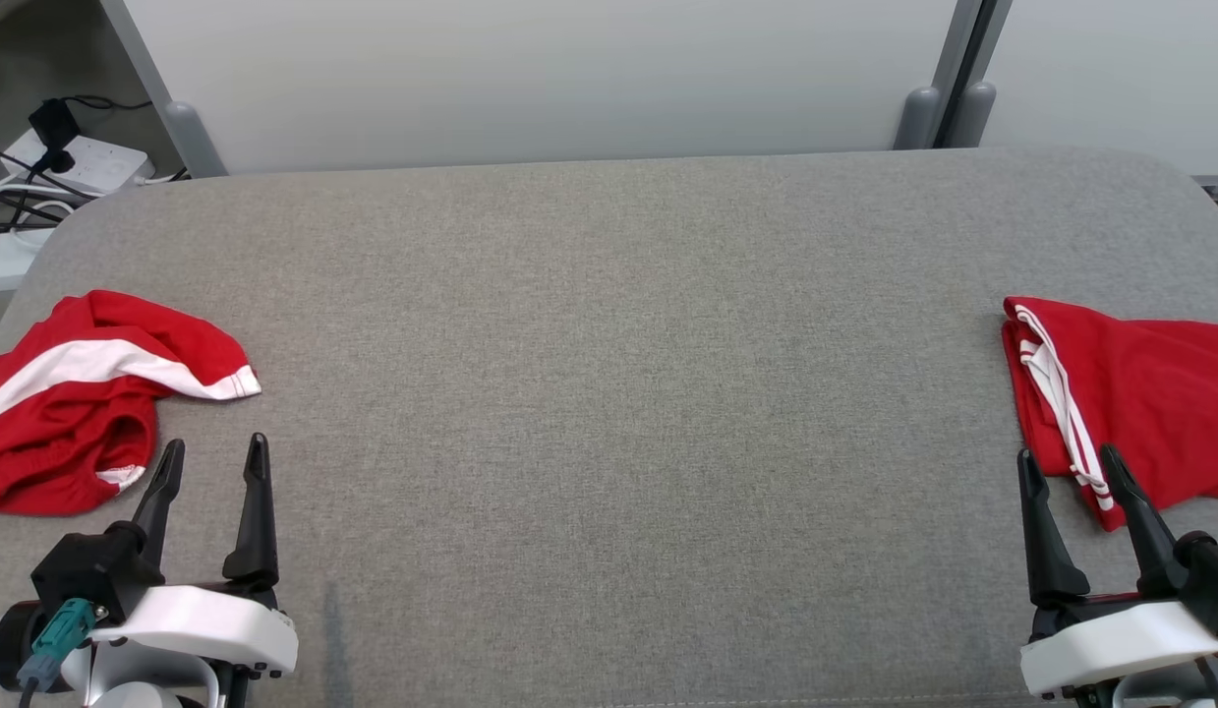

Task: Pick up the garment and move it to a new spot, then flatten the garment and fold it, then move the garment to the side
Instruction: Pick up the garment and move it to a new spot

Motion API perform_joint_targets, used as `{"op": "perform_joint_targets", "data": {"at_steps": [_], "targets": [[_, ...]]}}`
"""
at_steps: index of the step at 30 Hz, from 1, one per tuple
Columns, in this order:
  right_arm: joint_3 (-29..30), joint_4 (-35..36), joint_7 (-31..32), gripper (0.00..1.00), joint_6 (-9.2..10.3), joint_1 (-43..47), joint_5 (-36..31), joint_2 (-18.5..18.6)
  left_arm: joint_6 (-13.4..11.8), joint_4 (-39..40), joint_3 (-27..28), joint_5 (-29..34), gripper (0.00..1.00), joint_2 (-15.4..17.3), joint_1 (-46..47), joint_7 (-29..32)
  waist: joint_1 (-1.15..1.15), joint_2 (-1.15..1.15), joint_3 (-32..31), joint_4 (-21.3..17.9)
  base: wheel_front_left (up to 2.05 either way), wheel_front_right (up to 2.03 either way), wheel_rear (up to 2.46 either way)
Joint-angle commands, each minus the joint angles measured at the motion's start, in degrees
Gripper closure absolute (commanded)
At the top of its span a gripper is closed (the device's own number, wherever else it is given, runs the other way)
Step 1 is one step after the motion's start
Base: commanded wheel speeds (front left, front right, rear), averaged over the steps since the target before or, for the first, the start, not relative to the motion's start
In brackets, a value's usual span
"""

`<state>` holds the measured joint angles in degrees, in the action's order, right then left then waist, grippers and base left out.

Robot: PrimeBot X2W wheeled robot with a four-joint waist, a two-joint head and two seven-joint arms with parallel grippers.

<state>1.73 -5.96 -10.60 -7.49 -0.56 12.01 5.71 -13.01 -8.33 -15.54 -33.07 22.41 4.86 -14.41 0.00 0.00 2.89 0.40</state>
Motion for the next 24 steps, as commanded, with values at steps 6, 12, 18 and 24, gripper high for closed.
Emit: {"op": "perform_joint_targets", "data": {"at_steps": [6,12,18,24], "targets": [[-0.5,1.9,0.1,0.00,0.00,-0.2,-0.4,0.3,1.7,0.5,3.5,1.9,0.00,0.6,1.5,-0.6,0.00,0.00,0.3,0.6,0.00,0.00,0.00],[0.1,2.2,0.3,0.00,0.00,-0.2,-0.7,0.3,2.4,0.1,4.2,2.8,0.00,-0.3,1.9,-0.6,0.00,0.00,0.2,2.8,0.00,0.00,0.00],[-0.2,2.8,0.8,0.00,0.00,-0.2,-0.8,0.6,2.7,0.0,5.6,3.8,0.00,-1.3,1.7,-0.6,0.00,0.00,0.0,7.2,0.00,0.00,0.00],[-1.0,3.4,1.4,0.00,0.00,-0.3,-1.0,0.5,3.4,0.2,7.7,4.7,0.00,-2.7,0.4,-0.6,0.00,0.00,-0.3,13.4,0.00,0.00,0.00]]}}
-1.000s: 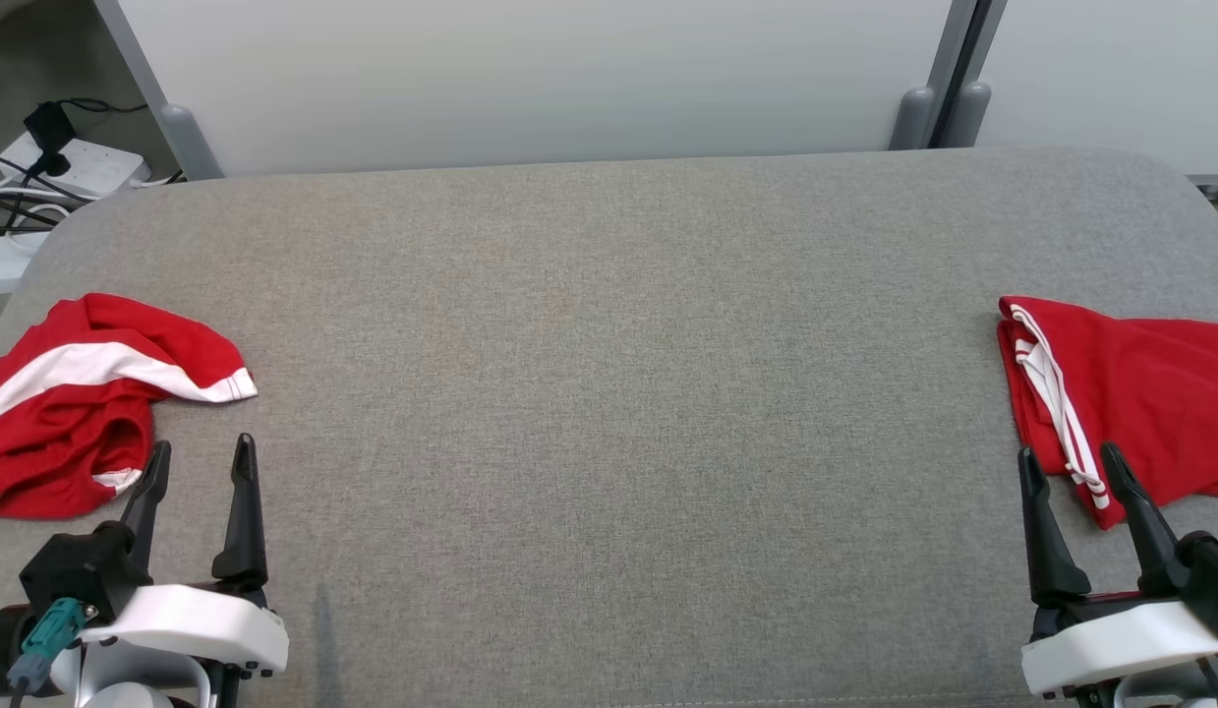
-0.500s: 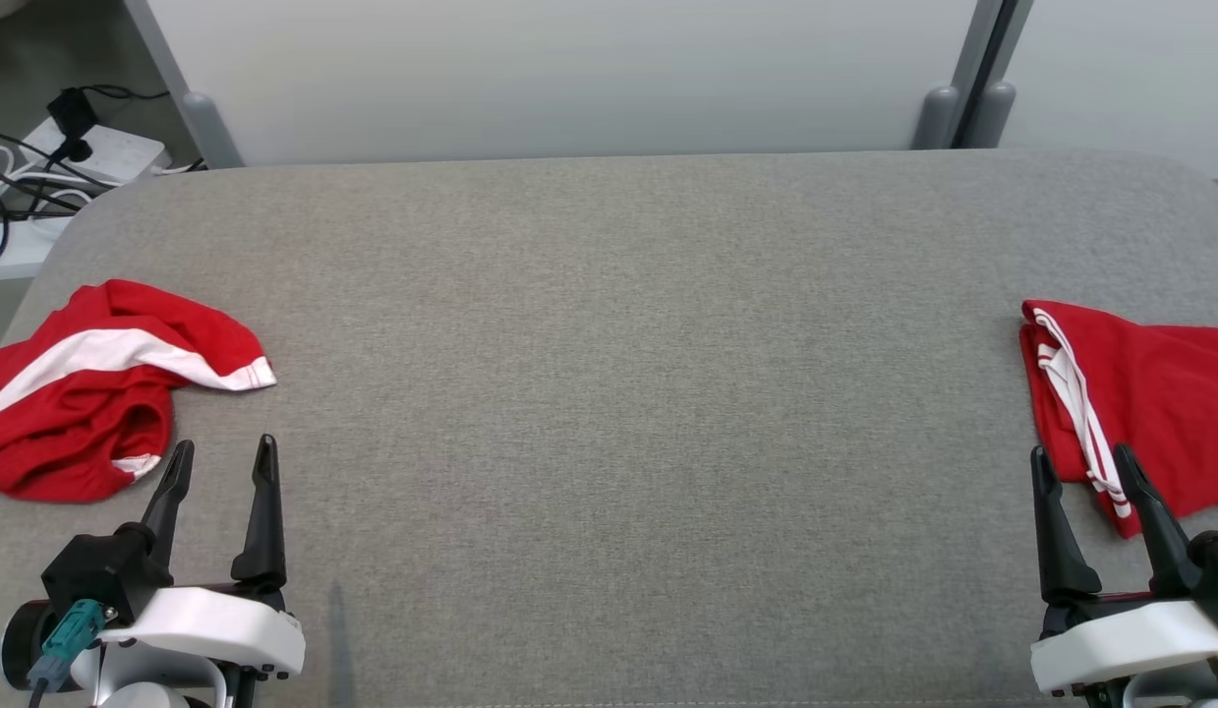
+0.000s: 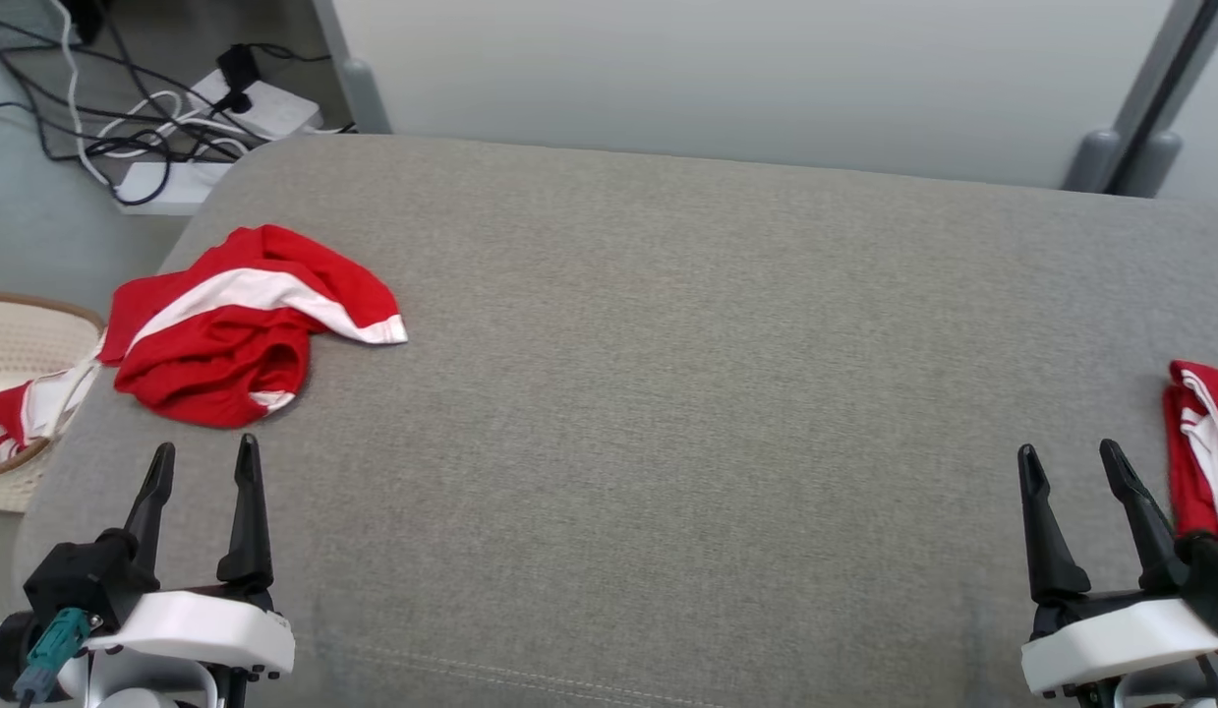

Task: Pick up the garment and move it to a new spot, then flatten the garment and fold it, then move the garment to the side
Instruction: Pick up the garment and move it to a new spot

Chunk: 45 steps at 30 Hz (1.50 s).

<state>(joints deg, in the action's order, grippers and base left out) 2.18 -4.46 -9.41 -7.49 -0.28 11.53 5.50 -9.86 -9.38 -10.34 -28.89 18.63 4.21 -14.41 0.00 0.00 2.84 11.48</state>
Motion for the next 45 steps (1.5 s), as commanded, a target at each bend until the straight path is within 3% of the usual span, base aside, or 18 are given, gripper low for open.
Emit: {"op": "perform_joint_targets", "data": {"at_steps": [1,7,14,30,34,40,45], "targets": [[-1.5,1.9,0.2,0.00,0.00,-0.6,-0.5,0.6,0.4,1.2,2.8,0.5,0.00,0.9,0.9,-0.6,0.00,0.00,-0.3,3.1,0.00,0.00,0.00],[-1.3,2.0,0.3,0.00,0.00,-0.1,-0.7,0.2,1.5,0.7,3.8,1.1,0.00,0.0,0.4,-0.6,0.00,0.00,-0.5,6.6,0.00,0.00,0.00],[-1.1,2.1,0.3,0.00,0.00,0.3,-0.7,-0.2,2.3,0.1,4.1,1.9,0.00,-0.9,0.4,-0.6,0.00,0.00,-0.7,7.9,0.00,0.00,0.00],[-1.3,1.6,0.4,0.00,0.00,0.5,-0.4,-0.6,3.6,-0.6,4.9,2.8,0.00,-1.3,1.3,-0.6,0.00,0.00,-1.3,7.2,0.00,0.00,0.00],[-1.4,2.0,0.5,0.00,0.00,0.2,-0.4,-0.5,3.4,1.8,6.1,3.8,0.00,-0.1,4.0,-0.6,0.00,0.00,-0.5,6.6,0.00,0.00,0.00],[-1.8,2.9,1.0,0.00,0.00,-1.2,-0.5,0.4,3.3,6.9,8.1,5.3,0.00,4.4,12.3,0.8,0.00,0.00,2.3,5.2,0.00,0.00,0.00],[-1.7,3.7,1.0,0.00,0.00,-2.9,-0.7,0.6,5.5,6.2,8.2,4.4,0.00,7.6,21.3,5.0,0.00,0.00,5.5,3.0,0.00,0.00,0.00]]}}
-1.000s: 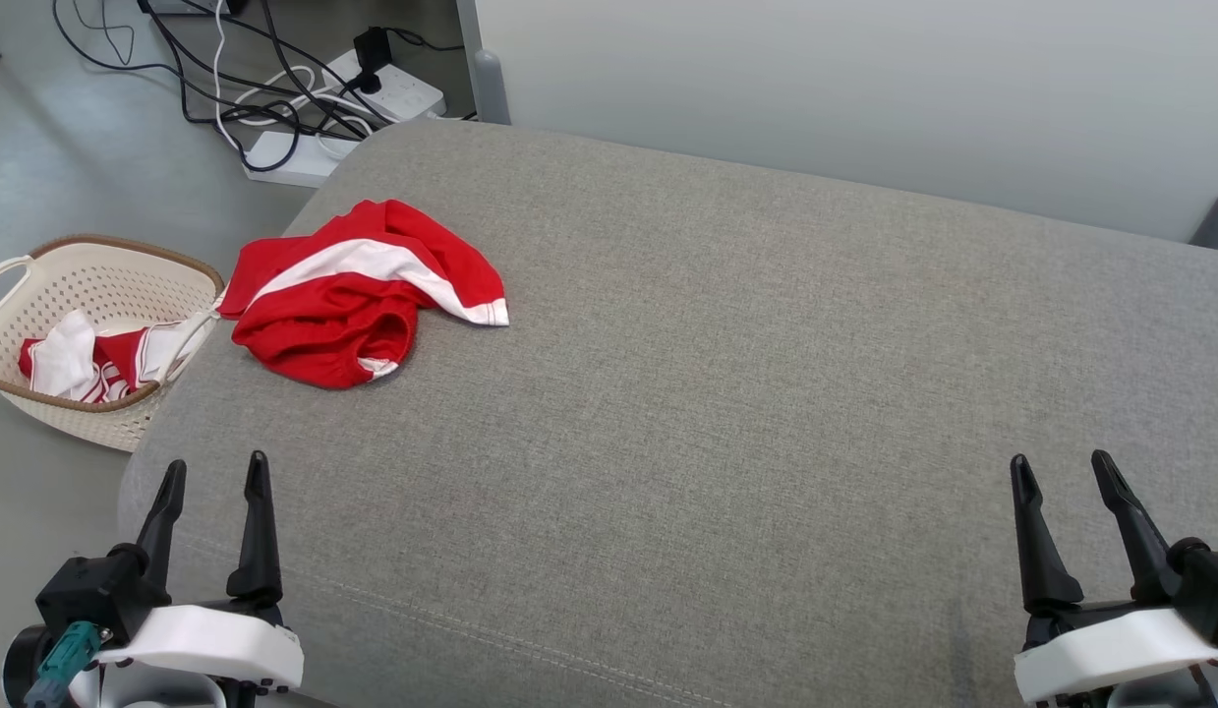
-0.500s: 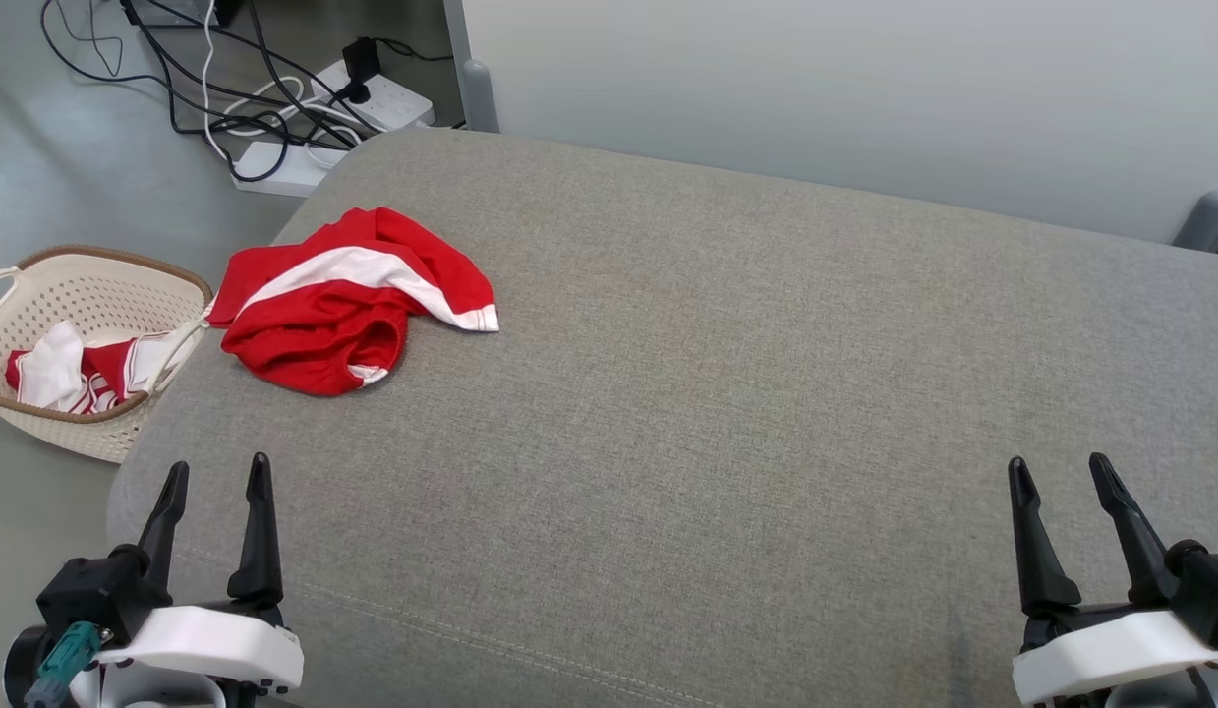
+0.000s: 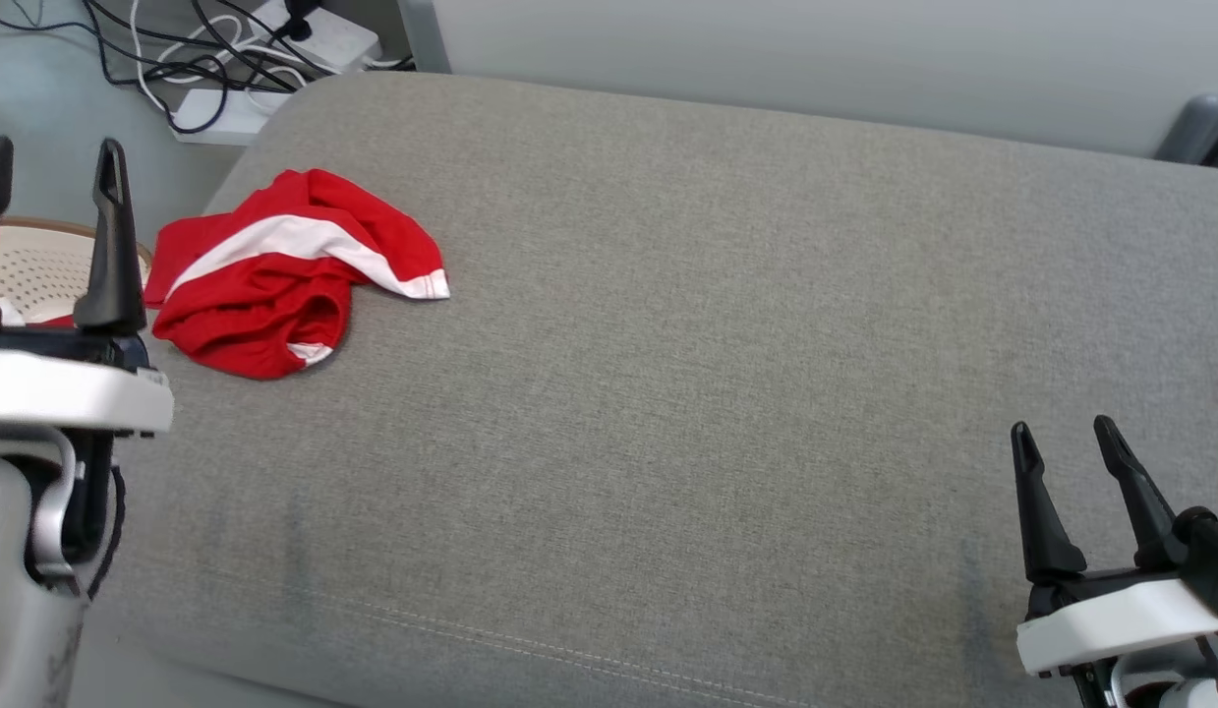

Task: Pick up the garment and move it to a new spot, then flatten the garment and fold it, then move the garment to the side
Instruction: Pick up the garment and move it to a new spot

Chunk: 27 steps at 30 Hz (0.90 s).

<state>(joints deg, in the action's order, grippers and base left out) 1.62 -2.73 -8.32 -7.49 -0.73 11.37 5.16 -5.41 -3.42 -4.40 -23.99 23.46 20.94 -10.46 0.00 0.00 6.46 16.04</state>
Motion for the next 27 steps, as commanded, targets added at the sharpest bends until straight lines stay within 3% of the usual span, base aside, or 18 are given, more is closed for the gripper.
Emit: {"op": "perform_joint_targets", "data": {"at_steps": [1,6,12,19,27], "targets": [[-1.2,2.0,-0.1,0.00,0.00,-2.8,-0.6,0.9,1.8,-1.0,2.0,-0.8,0.00,3.4,6.3,2.0,0.00,0.00,2.6,-2.1,0.00,0.00,0.00],[-1.6,2.2,-0.4,0.00,0.00,-4.9,-0.7,1.2,7.2,-11.5,-1.0,-3.6,0.00,4.0,14.4,7.7,0.00,0.00,6.5,-5.2,0.00,0.00,0.00],[-2.1,2.4,-0.8,0.00,0.00,-7.3,-0.8,1.4,10.6,-23.1,-4.7,-5.8,0.00,3.2,20.8,13.9,0.00,0.00,11.0,-8.7,0.00,0.00,0.00],[-2.8,2.2,-1.5,0.00,0.00,-10.4,-0.9,1.3,12.5,-34.5,-7.3,-10.4,0.00,2.9,27.7,21.5,0.00,0.00,17.0,-13.2,0.00,0.00,0.00],[-4.1,0.6,-3.3,0.00,0.00,-13.9,-0.5,0.6,12.9,-40.3,-9.6,-15.8,0.00,7.1,31.3,28.8,0.00,0.00,22.5,-17.2,0.00,0.00,0.00]]}}
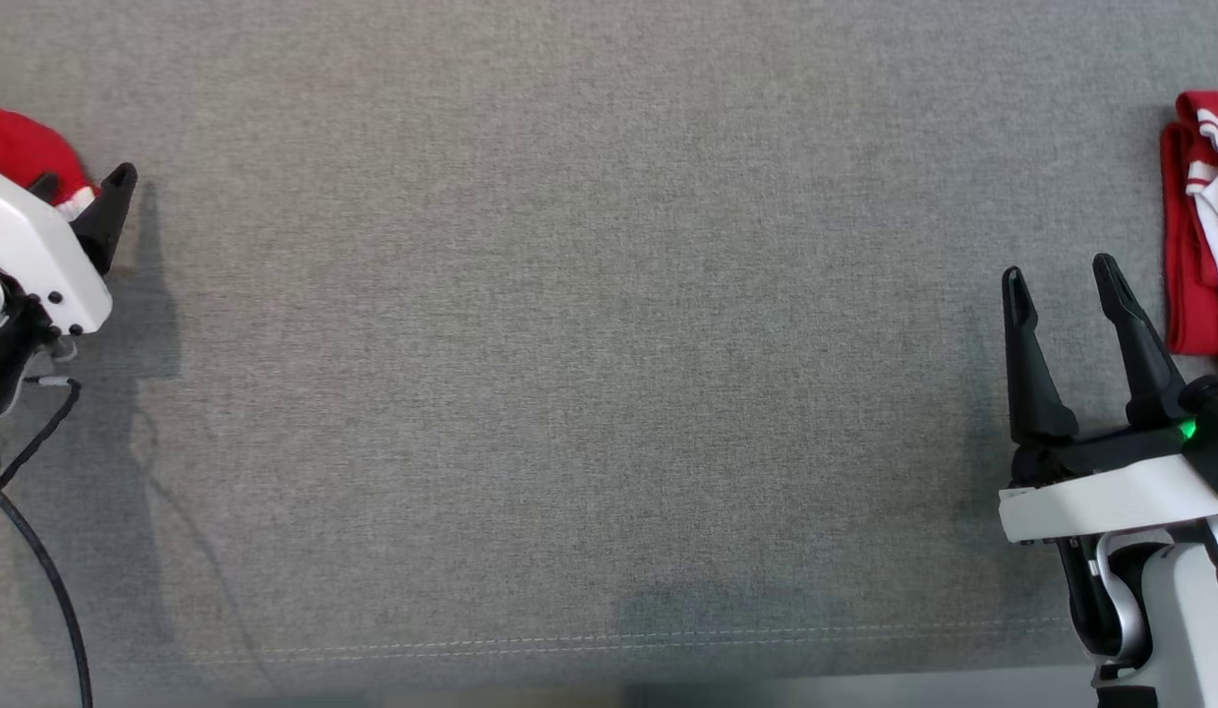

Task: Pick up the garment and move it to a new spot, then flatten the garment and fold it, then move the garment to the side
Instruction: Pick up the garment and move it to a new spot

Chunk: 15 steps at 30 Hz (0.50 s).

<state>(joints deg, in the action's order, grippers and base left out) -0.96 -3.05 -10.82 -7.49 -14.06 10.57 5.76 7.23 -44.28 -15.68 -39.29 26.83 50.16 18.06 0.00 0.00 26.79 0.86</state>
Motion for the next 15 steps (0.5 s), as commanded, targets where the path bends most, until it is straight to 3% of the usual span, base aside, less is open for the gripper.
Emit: {"op": "perform_joint_targets", "data": {"at_steps": [1,11,13,15], "targets": [[-1.5,0.7,-1.0,0.00,0.00,-0.9,0.3,0.0,0.2,-0.1,1.6,-1.1,0.00,4.1,2.3,1.0,0.00,0.00,2.7,-2.2,0.00,0.00,0.00],[-2.2,-1.6,-2.6,0.00,0.00,-3.0,0.5,-0.2,-0.7,-7.6,1.8,-3.1,0.00,5.5,2.9,5.5,0.00,0.00,4.1,-3.2,0.00,0.00,0.00],[-2.3,-1.8,-2.7,0.00,0.00,-3.2,0.6,-0.1,-1.1,-8.6,1.7,-3.2,1.00,5.3,2.9,5.8,0.00,0.00,4.0,-3.2,0.00,0.00,0.00],[-2.2,-2.0,-2.8,0.00,0.00,-3.2,0.6,-0.1,-1.2,-9.1,1.6,-3.2,1.00,5.0,3.0,5.7,0.00,0.00,3.7,-3.1,0.00,0.00,0.00]]}}
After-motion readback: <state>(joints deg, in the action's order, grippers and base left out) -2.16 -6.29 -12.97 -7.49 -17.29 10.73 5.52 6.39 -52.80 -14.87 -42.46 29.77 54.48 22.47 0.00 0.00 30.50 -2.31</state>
